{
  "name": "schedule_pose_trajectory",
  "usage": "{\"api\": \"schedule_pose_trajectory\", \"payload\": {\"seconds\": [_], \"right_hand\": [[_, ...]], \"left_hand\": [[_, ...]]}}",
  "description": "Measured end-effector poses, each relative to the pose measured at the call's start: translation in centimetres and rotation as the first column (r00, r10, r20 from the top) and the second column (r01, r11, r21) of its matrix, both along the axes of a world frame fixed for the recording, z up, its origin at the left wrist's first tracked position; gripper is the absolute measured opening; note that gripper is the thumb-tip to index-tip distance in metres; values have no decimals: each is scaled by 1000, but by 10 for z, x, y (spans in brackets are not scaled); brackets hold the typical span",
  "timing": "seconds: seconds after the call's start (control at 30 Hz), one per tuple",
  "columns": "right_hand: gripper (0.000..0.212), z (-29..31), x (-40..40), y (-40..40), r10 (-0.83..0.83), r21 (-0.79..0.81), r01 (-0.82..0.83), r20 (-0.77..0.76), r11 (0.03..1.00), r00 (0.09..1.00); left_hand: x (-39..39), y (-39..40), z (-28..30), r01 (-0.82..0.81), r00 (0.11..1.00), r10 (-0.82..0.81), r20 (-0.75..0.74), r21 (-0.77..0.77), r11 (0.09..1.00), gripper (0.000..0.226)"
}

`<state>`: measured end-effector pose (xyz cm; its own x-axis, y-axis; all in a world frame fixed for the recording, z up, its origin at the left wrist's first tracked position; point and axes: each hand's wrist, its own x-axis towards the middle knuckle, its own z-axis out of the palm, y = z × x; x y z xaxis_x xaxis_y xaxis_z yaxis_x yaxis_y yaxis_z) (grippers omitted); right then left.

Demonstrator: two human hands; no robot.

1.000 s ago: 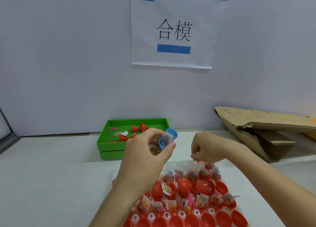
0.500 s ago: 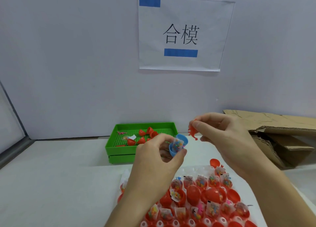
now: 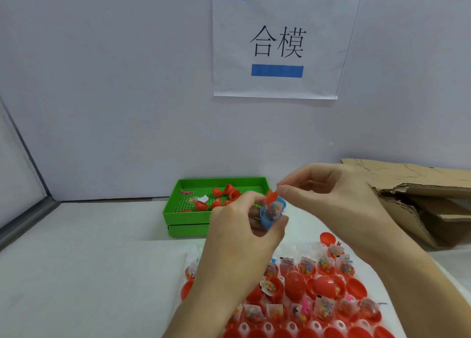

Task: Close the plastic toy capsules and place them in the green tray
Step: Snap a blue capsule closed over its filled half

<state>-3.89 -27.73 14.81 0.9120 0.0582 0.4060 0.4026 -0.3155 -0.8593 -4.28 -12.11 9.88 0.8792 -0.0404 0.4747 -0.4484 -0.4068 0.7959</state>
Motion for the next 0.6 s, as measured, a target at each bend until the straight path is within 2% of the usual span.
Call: {"api": "schedule_pose_trajectory", "payload": {"seconds": [0.17,0.3,0.6], "right_hand": [[11,-1,-3,6,-1,-188,6,23,982,1000],[6,4,-6,1,-78,-284,107,111,953,991],[13,7,-14,3,-92,-462,185,217,867,972]], "left_hand": [[-3,-2,4,-21,998,23,59,-29,999,11],[-4,-3,7,-23,998,24,64,-27,999,11],[-8,-3,9,-30,990,18,143,88,996,9]]}}
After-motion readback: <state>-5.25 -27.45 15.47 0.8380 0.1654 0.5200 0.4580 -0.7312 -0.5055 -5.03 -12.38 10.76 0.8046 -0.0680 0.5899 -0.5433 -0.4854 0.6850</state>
